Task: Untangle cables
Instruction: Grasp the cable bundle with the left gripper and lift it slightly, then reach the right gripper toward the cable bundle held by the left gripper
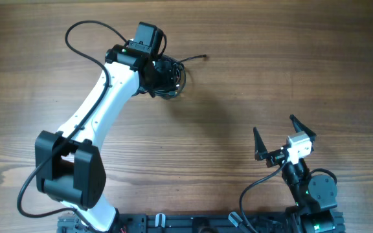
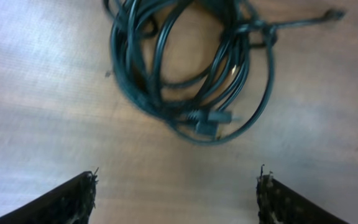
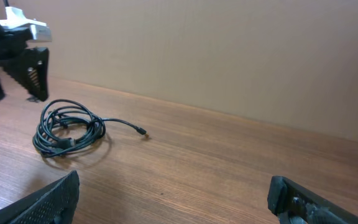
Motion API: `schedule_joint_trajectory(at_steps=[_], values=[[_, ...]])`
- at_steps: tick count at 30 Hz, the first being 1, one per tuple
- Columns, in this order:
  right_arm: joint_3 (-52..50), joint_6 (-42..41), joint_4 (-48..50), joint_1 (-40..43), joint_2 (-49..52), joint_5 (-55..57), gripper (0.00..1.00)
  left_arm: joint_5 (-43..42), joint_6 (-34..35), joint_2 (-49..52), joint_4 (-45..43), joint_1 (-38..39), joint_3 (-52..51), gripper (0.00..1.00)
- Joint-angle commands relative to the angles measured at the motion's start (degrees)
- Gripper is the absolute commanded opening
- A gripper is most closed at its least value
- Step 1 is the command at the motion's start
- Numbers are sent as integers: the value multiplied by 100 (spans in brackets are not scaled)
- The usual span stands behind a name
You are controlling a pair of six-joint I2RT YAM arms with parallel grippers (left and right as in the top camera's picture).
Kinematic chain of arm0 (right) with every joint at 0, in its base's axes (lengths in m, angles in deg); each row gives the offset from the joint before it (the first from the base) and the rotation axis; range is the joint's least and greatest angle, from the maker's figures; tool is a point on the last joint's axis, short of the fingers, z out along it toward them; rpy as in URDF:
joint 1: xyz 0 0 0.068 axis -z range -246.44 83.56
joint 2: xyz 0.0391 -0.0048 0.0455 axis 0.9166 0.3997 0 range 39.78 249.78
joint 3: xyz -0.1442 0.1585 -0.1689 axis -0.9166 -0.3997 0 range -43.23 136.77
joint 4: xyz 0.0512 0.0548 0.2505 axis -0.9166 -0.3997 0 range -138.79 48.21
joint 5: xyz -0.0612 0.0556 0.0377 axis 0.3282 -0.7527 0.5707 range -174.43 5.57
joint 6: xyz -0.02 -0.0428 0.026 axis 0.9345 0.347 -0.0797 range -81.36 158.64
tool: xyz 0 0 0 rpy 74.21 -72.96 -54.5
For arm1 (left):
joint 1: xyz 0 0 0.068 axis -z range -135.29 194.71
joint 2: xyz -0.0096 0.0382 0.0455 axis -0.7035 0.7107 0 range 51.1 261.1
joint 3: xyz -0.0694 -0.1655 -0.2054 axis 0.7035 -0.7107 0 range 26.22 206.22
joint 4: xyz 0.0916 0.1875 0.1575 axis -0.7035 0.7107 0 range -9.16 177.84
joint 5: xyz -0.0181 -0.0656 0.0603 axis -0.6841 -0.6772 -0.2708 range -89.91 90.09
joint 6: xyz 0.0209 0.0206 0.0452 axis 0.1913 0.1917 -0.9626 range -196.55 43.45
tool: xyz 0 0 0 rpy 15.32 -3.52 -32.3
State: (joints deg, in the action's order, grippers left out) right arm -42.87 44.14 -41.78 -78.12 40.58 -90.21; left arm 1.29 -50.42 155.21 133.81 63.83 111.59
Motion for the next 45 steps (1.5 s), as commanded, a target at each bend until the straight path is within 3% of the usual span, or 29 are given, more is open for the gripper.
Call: schedule_joint_trajectory(at_steps=[1, 5, 7, 9, 12, 17, 21, 23, 26, 27, 28, 31, 32, 35, 37, 42, 43, 45], values=[[-7, 52, 28, 24, -26, -13, 100, 282, 181, 302, -695, -22, -177, 75], [-7, 50, 28, 24, -26, -13, 100, 293, 179, 815, -1751, -22, -555, 68], [-7, 50, 28, 24, -26, -13, 100, 289, 179, 997, -1919, -22, -555, 25], [-7, 50, 28, 24, -26, -13, 100, 57, 173, 1032, -1899, -22, -555, 4], [-7, 50, 28, 24, -26, -11, 100, -708, 109, 999, -1545, -22, -553, 4], [-7, 50, 28, 24, -26, -13, 100, -822, -289, 675, -450, -26, -553, 4], [-7, 50, 28, 24, -26, -13, 100, -796, -363, 496, -422, -44, -553, 7], [-7, 564, 31, 24, -26, 120, 100, -693, -363, 518, -520, -42, -555, 10], [-7, 586, 81, 24, -26, -402, 100, -476, -382, 518, -540, -50, -555, 11], [-7, 592, 107, 24, -26, -553, 100, -479, -385, 518, -551, -48, -555, 18], [-7, 566, 138, 24, -26, -861, 100, -479, -385, 518, -581, -48, -555, 44], [2, -612, 260, 28, -22, -1021, 100, -452, -581, 518, -544, -59, -555, 68], [42, -994, 240, 28, -20, -1019, 100, -404, -662, 518, -529, -68, -555, 71], [361, -1622, 164, 28, 39, -914, 100, 22, -638, 518, -568, -74, -555, 71], [1099, -1764, -376, 28, 319, -866, 100, 42, -575, 518, -678, -74, -557, 63], [3464, -1768, -2074, 28, 2065, -813, 100, 39, -396, 542, -1217, -74, -866, 53], [4459, -1768, -2986, 28, 2966, -872, 100, 42, -332, 542, -1453, -74, -1045, 39], [5453, -1764, -3926, 28, 3910, -1060, 100, 39, -332, 542, -1515, -74, -1091, 24]])
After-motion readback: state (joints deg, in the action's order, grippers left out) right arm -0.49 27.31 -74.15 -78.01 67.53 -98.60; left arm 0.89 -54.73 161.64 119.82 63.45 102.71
